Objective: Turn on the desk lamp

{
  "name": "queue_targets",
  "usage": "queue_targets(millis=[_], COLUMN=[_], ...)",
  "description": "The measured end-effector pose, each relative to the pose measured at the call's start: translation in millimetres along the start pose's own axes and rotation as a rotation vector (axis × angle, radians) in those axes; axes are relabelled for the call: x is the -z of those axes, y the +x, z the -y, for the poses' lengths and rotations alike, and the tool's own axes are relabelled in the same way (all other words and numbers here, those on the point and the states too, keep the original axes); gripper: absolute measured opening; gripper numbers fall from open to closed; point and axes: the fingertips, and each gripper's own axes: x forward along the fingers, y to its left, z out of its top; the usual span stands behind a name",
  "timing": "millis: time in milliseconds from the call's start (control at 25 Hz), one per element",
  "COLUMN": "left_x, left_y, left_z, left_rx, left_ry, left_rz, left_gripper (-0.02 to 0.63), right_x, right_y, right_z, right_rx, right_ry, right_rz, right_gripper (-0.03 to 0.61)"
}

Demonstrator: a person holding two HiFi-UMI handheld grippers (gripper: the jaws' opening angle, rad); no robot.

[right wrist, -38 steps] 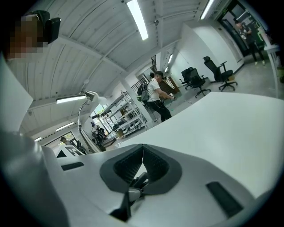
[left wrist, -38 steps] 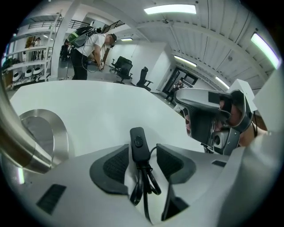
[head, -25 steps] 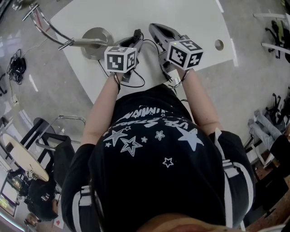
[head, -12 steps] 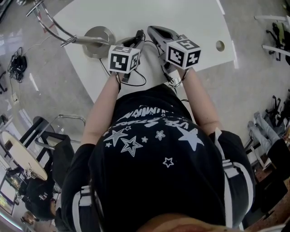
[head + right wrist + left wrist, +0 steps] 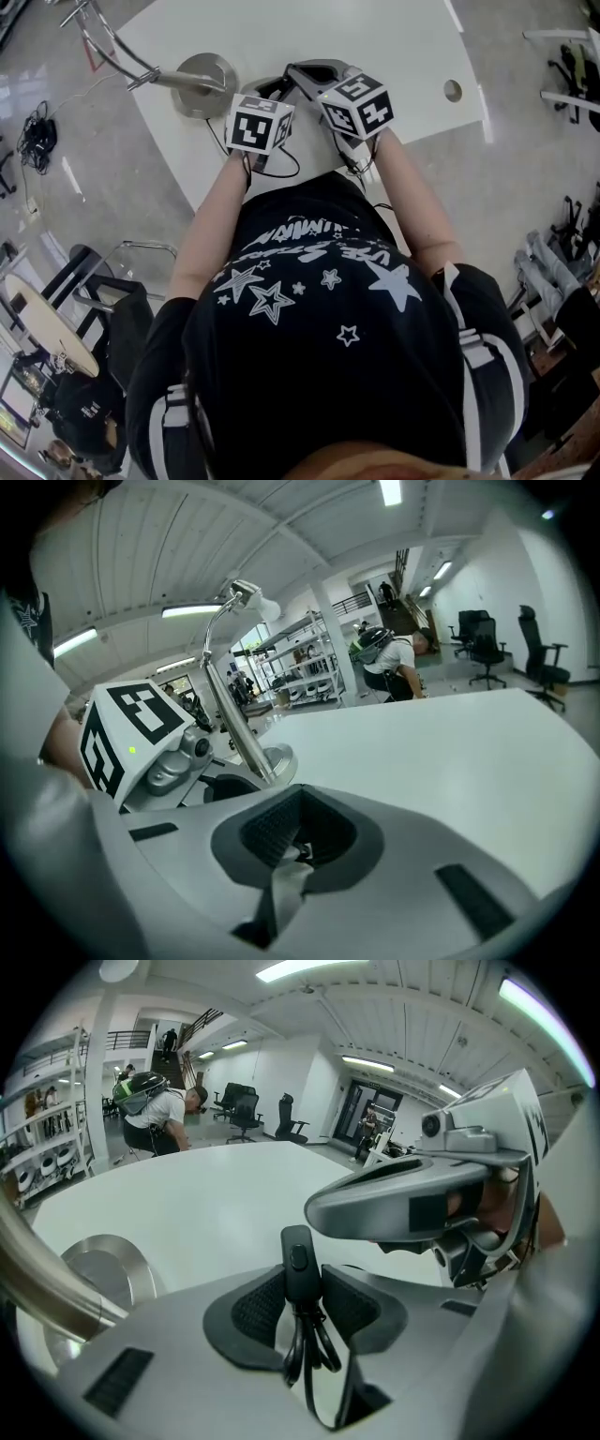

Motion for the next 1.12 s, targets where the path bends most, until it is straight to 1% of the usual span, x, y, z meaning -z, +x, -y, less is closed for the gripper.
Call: queue_targets(millis=[160, 280, 360, 560, 920, 1120], left_x=[4, 7, 7, 10, 9, 7], left_y=[-1, -1, -2, -1, -2, -4], left_z=[4, 3, 2, 3, 3, 4], left_rx=[0.001, 0.000, -0.006, -0.019, -0.035, -0.028], left_ry=[0.019, 0.029, 0.032, 0.059, 0.055, 0.050], left_rz=[-0.008, -0.010, -0.006, -0.011, 0.012, 0.021], left_gripper=[0.138, 0.138, 0.138, 0.138, 0.135, 0.135], right_x=[7, 10, 12, 19, 24, 25], right_y=[9, 13, 16, 19, 22, 21], right_z=[-7, -9, -9, -8, -3, -1], right_rx=[-0.021, -0.027, -0.024, -0.010, 0.005, -0.005], right_ry=[-0.037, -0.032, -0.029, -0.064, -0.043, -0.005], right_rz=[-0.040, -0.056, -0.070, -0.101, -0.129, -0.132], right_gripper=[0.005, 0.005, 0.006, 0.005, 0.006, 0.005])
